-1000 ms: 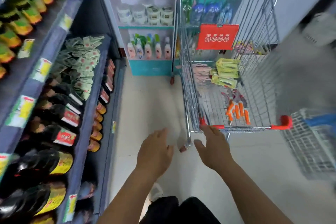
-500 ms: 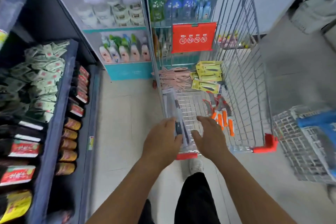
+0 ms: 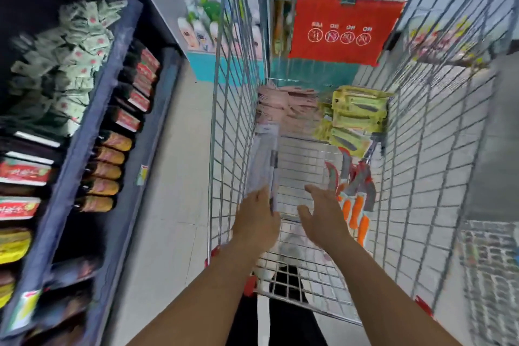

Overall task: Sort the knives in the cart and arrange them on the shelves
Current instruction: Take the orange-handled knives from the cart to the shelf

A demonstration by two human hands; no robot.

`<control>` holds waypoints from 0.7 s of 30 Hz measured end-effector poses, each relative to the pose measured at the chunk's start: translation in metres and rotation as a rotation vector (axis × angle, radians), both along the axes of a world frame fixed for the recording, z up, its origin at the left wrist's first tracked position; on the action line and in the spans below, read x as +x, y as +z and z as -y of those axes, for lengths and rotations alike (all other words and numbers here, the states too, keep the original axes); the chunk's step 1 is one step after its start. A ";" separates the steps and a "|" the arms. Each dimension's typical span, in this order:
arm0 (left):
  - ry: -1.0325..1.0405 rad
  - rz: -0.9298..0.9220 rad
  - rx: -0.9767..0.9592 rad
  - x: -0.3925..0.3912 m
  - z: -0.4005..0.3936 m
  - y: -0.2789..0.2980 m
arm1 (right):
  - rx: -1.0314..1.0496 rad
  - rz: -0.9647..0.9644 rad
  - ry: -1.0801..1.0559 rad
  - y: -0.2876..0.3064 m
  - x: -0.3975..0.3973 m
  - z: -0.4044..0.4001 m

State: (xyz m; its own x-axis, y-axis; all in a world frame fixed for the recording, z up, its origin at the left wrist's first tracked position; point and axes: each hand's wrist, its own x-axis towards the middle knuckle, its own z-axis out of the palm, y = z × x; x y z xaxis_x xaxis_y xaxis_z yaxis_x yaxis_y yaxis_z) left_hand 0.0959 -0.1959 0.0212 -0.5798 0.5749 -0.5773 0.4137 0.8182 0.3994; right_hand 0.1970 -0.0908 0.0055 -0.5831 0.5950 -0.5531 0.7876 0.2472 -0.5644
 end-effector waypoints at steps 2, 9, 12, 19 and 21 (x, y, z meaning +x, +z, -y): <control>0.041 0.033 -0.067 -0.001 -0.008 -0.023 | -0.033 0.009 0.023 -0.020 -0.005 -0.003; 0.217 0.039 -0.222 -0.003 -0.017 -0.095 | -0.164 0.103 0.104 -0.084 -0.020 0.005; 0.307 0.100 -0.237 0.004 -0.010 -0.115 | -0.248 0.102 0.094 -0.103 -0.024 0.012; 0.217 0.106 -0.011 0.023 -0.009 -0.123 | -0.347 0.055 -0.183 -0.122 -0.034 0.017; 0.297 0.051 0.008 0.018 -0.012 -0.124 | -0.378 0.074 -0.212 -0.124 -0.034 0.014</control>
